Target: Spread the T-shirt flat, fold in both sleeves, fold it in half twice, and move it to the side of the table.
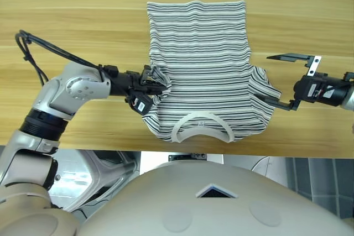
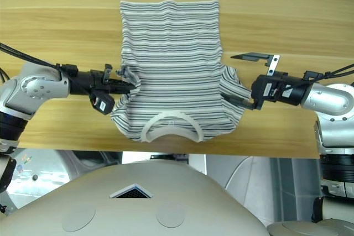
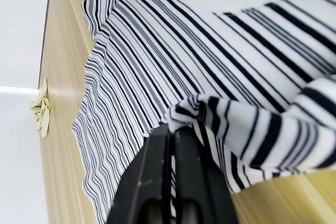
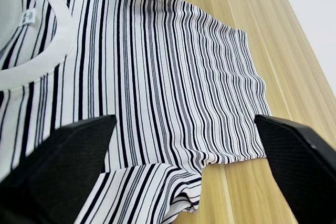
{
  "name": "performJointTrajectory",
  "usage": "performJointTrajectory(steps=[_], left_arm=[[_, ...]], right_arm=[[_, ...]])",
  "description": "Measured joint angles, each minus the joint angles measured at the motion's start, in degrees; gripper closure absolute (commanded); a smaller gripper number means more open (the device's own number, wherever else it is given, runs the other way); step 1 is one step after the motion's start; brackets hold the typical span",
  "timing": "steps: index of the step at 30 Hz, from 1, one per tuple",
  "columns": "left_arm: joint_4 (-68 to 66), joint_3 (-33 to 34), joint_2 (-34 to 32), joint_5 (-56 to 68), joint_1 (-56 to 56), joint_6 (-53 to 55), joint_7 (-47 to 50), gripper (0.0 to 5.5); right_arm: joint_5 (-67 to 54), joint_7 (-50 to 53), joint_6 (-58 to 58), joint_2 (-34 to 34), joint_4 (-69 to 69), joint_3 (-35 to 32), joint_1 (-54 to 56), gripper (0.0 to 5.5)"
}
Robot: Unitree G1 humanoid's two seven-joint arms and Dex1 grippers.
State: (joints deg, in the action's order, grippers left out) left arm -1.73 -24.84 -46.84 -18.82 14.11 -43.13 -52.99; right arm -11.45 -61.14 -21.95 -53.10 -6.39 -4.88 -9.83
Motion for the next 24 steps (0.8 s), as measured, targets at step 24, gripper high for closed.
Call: performJointTrajectory(steps=[24], left_arm=[[-1.58,-3.94,6.21,-5.47,2.78,6.02,0.64,5.11]], right_arm=[[1.42,0.93,-0.01,0.9,0.64,1.48,0.95,0.63]])
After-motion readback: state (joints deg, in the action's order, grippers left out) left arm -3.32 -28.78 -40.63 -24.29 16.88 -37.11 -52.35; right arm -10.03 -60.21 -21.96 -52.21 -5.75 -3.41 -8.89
